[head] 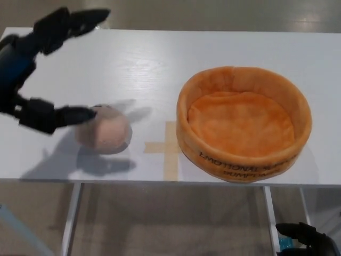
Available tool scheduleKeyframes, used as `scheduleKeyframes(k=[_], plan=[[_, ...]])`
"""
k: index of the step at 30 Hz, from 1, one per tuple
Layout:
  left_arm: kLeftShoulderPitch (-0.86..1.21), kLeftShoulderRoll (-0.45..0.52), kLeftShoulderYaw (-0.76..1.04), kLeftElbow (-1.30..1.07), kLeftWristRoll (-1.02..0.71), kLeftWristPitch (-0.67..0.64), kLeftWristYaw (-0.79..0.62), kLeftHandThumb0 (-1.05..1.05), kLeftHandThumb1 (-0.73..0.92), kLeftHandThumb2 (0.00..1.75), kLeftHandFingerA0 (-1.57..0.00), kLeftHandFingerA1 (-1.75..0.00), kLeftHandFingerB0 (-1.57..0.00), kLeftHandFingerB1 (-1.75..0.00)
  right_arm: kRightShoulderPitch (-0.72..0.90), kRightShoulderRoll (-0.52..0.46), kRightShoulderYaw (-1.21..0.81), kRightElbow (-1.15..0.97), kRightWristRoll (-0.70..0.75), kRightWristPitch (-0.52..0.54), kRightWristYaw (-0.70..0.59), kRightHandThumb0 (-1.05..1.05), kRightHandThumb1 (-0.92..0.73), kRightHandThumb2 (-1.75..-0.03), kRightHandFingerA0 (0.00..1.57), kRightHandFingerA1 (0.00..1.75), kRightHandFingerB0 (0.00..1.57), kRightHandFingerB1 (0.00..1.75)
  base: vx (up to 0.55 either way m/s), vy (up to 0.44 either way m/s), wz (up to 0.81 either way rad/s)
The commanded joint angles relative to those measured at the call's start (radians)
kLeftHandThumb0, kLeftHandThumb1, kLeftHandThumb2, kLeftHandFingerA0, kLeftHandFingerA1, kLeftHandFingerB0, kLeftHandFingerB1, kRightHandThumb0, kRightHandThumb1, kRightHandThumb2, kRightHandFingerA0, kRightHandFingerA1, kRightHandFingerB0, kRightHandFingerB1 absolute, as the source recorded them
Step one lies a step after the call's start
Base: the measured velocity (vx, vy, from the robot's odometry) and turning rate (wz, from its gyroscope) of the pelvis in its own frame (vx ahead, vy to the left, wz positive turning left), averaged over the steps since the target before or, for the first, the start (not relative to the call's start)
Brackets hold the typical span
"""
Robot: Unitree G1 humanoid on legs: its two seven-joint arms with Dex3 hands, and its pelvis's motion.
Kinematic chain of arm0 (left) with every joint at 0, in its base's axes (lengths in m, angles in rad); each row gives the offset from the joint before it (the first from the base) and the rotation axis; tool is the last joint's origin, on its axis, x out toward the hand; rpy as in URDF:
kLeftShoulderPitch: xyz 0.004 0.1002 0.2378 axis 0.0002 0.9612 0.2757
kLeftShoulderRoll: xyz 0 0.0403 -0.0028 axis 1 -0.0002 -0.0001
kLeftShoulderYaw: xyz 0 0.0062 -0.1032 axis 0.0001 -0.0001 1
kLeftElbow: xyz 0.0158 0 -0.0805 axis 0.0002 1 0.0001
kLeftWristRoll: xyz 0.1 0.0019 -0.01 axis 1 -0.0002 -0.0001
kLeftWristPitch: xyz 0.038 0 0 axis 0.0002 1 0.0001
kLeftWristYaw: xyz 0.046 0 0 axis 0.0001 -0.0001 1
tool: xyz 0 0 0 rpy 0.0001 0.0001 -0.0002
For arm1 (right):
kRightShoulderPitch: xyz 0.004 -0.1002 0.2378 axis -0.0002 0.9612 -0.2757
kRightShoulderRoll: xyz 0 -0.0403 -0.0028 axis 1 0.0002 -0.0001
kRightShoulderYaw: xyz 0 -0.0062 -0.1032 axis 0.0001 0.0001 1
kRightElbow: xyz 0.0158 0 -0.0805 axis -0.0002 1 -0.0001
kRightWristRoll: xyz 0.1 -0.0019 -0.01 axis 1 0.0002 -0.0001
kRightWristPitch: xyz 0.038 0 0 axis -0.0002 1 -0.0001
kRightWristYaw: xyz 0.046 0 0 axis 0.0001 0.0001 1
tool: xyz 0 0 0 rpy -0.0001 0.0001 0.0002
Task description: Use the left hand to pick up the pink round toy on the left and place it inside the orange plate on the desk.
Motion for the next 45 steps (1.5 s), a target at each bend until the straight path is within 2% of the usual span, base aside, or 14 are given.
scheduleKeyframes(k=[1,3,6,7,8,14,17,19,21,29,30,41,42,45], plan=[[-0.276,-0.014,-0.185,0.405,0.424,-0.001,0.251,-0.52,0.35,0.67,-0.06,-0.22,-0.09,-0.29,0.004,-0.012,0.015,0.001,-0.025,-0.008,-0.009,-0.14,-0.6,-0.57,0.6,0.51,0.58,0.46,0.0,0.0,0.0],[-0.301,-0.013,-0.213,0.454,0.441,0.002,0.263,-0.44,0.38,0.54,0.0,-0.24,-0.08,-0.27,0.003,-0.012,0.013,0.0,-0.022,-0.005,-0.006,-0.15,-0.61,-0.58,0.59,0.5,0.57,0.46,0.0,0.0,0.0],[-0.358,-0.017,-0.28,0.562,0.488,0.014,0.289,-0.42,0.36,0.52,0.0,-0.25,-0.07,-0.27,0.001,-0.013,0.011,-0.001,-0.019,-0.005,-0.004,-0.14,-0.61,-0.58,0.59,0.51,0.58,0.46,0.0,0.0,0.0],[-0.371,-0.019,-0.297,0.586,0.5,0.019,0.295,-0.39,0.29,0.71,0.0,-0.24,0.0,-0.29,0.0,-0.014,0.012,-0.001,-0.021,-0.007,-0.005,-0.14,-0.61,-0.58,0.58,0.51,0.57,0.46,0.0,0.0,0.0],[-0.389,-0.026,-0.327,0.626,0.516,0.034,0.302,-0.46,0.31,0.73,0.0,-0.19,0.0,-0.22,-0.002,-0.015,0.014,-0.001,-0.023,-0.008,-0.005,-0.13,-0.61,-0.58,0.58,0.51,0.57,0.47,0.0,0.0,0.0],[-0.419,-0.051,-0.401,0.714,0.517,0.087,0.283,-0.53,0.27,0.64,0.0,-0.06,0.0,-0.12,-0.003,-0.014,0.012,-0.002,-0.018,-0.004,0.004,-0.14,-0.61,-0.58,0.58,0.51,0.57,0.46,0.0,0.0,0.0],[-0.431,-0.059,-0.451,0.759,0.548,0.094,0.292,-0.55,0.37,0.75,0.0,-0.05,0.0,-0.05,-0.003,-0.016,0.014,-0.003,-0.022,-0.011,0.001,-0.13,-0.61,-0.58,0.58,0.51,0.58,0.47,0.0,0.0,0.0],[-0.44,-0.065,-0.47,0.789,0.549,0.097,0.289,-0.61,0.26,0.65,0.0,-0.02,0.0,-0.02,-0.004,-0.018,0.02,-0.003,-0.03,-0.011,-0.01,-0.12,-0.61,-0.57,0.59,0.51,0.59,0.47,0.0,0.0,0.0],[-0.445,-0.071,-0.495,0.831,0.556,0.101,0.291,-0.59,0.41,0.77,0.0,-0.02,0.0,0.0,-0.005,-0.018,0.021,-0.001,-0.029,-0.013,-0.011,-0.11,-0.61,-0.57,0.59,0.51,0.6,0.47,0.0,0.0,0.0],[-0.46,-0.085,-0.548,0.925,0.577,0.108,0.269,-0.6,0.37,0.78,0.0,-0.09,0.0,-0.05,-0.009,-0.016,0.027,0.0,-0.028,-0.008,-0.02,-0.11,-0.6,-0.57,0.6,0.52,0.61,0.48,0.0,0.0,0.0],[-0.459,-0.085,-0.551,0.93,0.579,0.109,0.264,-0.66,0.29,0.67,0.0,-0.08,0.0,0.0,-0.008,-0.016,0.027,0.0,-0.027,-0.011,-0.02,-0.1,-0.6,-0.57,0.6,0.52,0.62,0.49,0.0,0.0,0.0],[-0.442,-0.087,-0.562,0.948,0.603,0.089,0.253,-0.63,0.37,0.78,0.0,-0.1,0.0,-0.07,-0.016,-0.014,0.021,0.004,-0.023,-0.003,-0.008,-0.12,-0.6,-0.57,0.59,0.52,0.61,0.48,0.0,0.0,0.0],[-0.439,-0.088,-0.562,0.95,0.605,0.087,0.254,-0.68,0.3,0.69,0.0,-0.13,0.0,-0.05,-0.015,-0.014,0.022,0.003,-0.026,-0.005,-0.012,-0.1,-0.6,-0.57,0.61,0.53,0.62,0.49,0.0,0.0,0.0],[-0.432,-0.089,-0.562,0.955,0.61,0.083,0.257,-0.67,0.29,0.68,0.0,-0.15,0.0,-0.06,-0.016,-0.015,0.023,0.002,-0.029,-0.006,-0.015,-0.1,-0.6,-0.57,0.61,0.53,0.62,0.48,0.0,0.0,0.0]])
